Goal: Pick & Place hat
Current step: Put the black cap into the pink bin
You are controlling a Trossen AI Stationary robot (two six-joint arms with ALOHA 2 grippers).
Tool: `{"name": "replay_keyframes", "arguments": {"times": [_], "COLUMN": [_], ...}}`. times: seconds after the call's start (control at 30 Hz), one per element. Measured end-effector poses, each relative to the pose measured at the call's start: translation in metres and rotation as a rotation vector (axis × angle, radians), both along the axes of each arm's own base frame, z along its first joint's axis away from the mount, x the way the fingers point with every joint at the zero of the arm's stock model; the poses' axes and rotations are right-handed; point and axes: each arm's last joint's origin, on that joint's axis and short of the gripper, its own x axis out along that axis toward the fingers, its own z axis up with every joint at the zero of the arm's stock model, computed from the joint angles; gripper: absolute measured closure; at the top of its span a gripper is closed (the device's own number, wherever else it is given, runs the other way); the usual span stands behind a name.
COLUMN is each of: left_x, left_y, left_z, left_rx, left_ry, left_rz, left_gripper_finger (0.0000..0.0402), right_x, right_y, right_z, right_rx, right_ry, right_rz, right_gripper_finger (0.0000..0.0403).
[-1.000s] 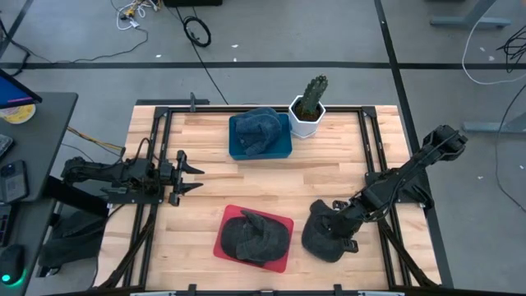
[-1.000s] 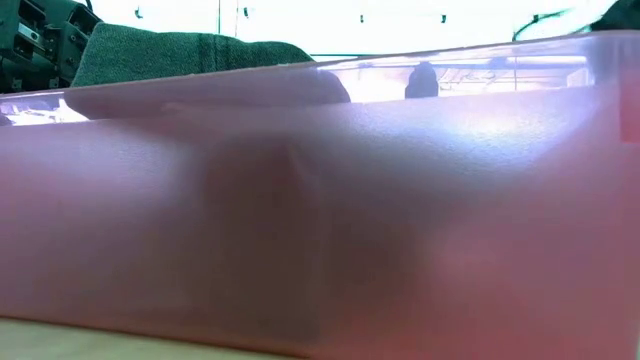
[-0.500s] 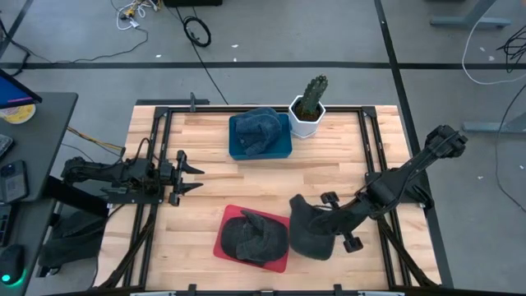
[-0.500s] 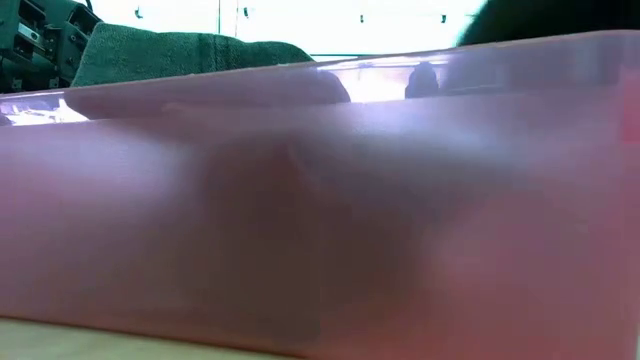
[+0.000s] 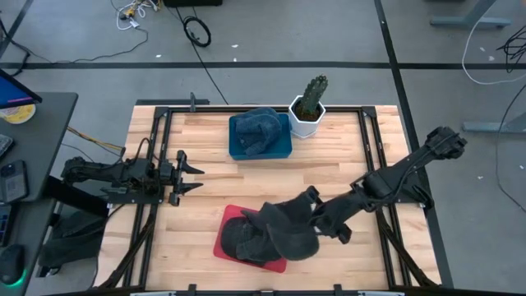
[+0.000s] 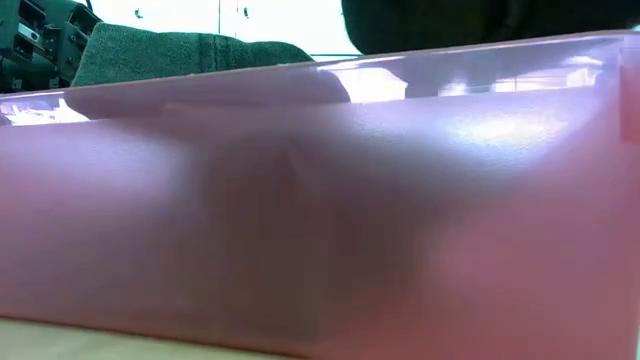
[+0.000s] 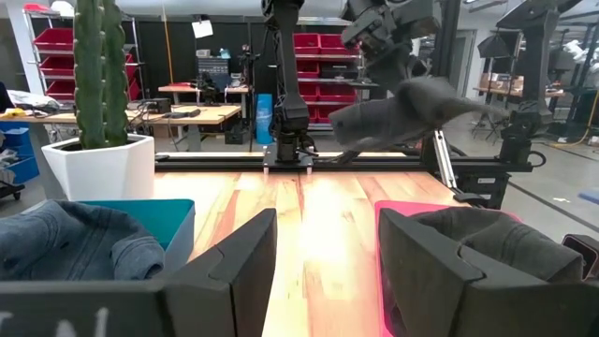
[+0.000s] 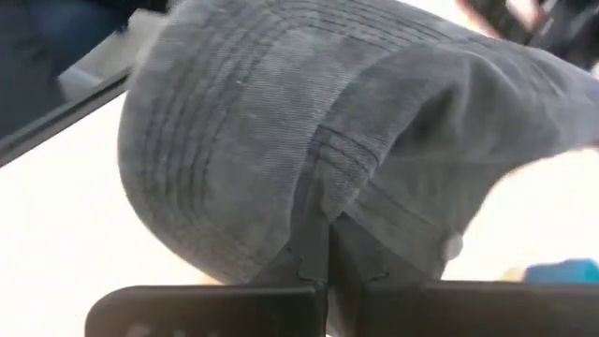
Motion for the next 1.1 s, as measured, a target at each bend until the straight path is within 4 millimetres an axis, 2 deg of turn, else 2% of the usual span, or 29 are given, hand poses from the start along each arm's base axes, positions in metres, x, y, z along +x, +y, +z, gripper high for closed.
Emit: {"name": "replay_keyframes", "arguments": {"times": [0.27, 0.37, 0.5, 0.63, 0.73, 1.0, 1.1], "left_x": [0.0, 0.0, 0.0, 0.0, 0.0, 0.0, 0.0], "left_y": [0.0, 0.0, 0.0, 0.0, 0.0, 0.0, 0.0], "left_z": [0.0, 0.0, 0.0, 0.0, 0.0, 0.0, 0.0], "left_rx": [0.0, 0.0, 0.0, 0.0, 0.0, 0.0, 0.0], "left_ry": [0.0, 0.0, 0.0, 0.0, 0.0, 0.0, 0.0], "left_rz": [0.0, 0.0, 0.0, 0.0, 0.0, 0.0, 0.0], "left_gripper_finger": [0.0209, 0.0209, 0.0209, 0.0209, 0.0209, 0.0209, 0.0209], "right_x": [0.034, 0.05, 0.071, 0.088, 0.1, 0.119, 0.123], "right_y": [-0.011, -0.011, -0.003, 0.0, -0.003, -0.025, -0.03], "right_z": [-0.014, -0.007, -0.002, -0.016, -0.019, -0.009, -0.012], "right_rx": [-0.136, -0.175, -0.216, -0.337, -0.383, -0.347, -0.368], "right_ry": [-0.044, -0.019, 0.011, 0.106, 0.097, -0.002, -0.014], "right_rz": [0.085, 0.1, 0.205, 0.339, 0.384, 0.437, 0.477], "right_gripper_finger": [0.0403, 0.0403, 0.0403, 0.0403, 0.0403, 0.0403, 0.0403]}}
